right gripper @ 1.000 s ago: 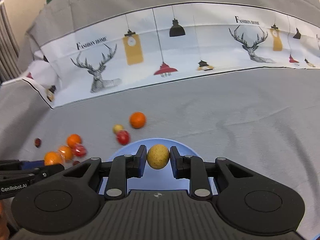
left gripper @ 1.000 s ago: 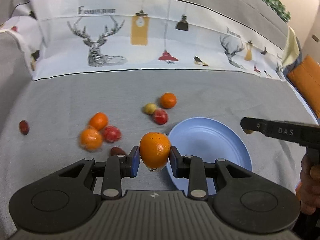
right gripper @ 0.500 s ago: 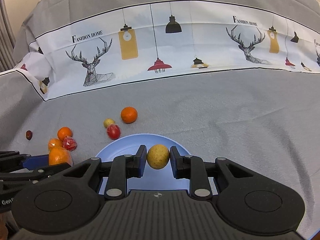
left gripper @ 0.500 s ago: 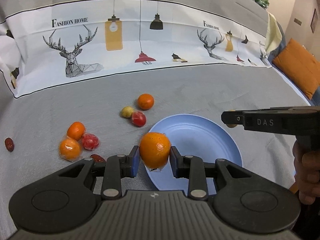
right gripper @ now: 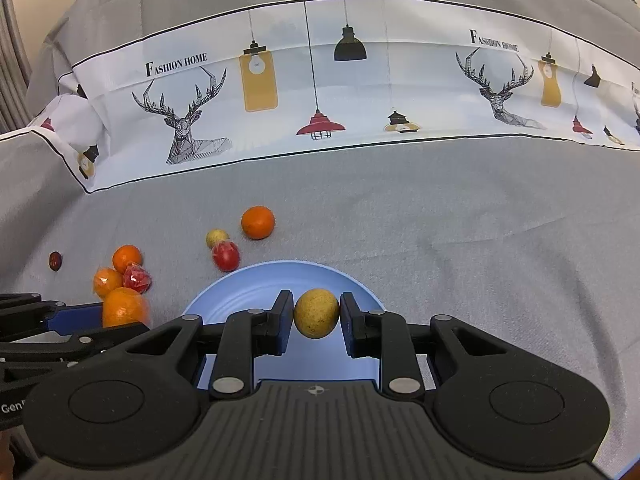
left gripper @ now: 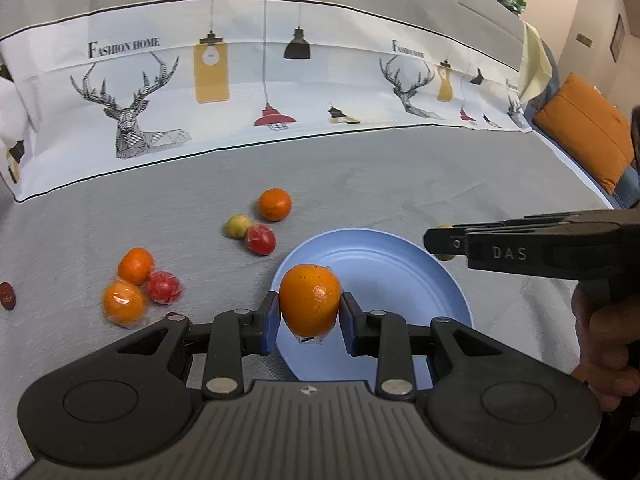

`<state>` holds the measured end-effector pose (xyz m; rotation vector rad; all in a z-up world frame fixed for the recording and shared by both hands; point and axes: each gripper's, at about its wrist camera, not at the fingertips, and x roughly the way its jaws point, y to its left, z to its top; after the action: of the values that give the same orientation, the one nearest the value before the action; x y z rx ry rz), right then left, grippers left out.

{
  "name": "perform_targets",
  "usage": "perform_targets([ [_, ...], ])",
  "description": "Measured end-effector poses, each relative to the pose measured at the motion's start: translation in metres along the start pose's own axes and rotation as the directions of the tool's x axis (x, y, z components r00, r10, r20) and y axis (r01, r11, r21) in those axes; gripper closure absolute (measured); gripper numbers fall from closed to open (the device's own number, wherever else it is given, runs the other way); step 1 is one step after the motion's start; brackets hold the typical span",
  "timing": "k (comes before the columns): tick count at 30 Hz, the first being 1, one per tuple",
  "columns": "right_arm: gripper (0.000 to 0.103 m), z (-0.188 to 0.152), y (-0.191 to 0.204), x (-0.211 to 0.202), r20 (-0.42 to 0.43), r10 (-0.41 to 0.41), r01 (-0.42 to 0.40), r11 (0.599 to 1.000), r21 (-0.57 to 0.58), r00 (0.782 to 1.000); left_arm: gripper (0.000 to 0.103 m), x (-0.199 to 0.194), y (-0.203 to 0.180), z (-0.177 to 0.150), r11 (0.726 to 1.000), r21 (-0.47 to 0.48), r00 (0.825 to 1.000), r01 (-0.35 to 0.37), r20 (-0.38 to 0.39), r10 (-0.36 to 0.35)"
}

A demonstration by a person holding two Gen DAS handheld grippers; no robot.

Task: Organize fruits
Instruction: 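Carry the orange in the left tool while the right tool carries the yellow fruit over the plate, then open the right tool over the plate while the left tool opens, releasing the orange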

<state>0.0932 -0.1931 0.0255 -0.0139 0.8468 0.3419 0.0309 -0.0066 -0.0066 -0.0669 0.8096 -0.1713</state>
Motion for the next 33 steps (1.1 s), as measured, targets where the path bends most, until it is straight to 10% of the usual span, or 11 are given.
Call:
perform_targets([
  [33, 0.076, -0.005, 0.004, 0.009, -0.06, -0.004, 0.002, 0.999, -0.032, 0.998, 0.067, 0.008, -0.022, -0.007, 0.994, 0.098, 0.999, 0.041, -0.027, -0.039],
])
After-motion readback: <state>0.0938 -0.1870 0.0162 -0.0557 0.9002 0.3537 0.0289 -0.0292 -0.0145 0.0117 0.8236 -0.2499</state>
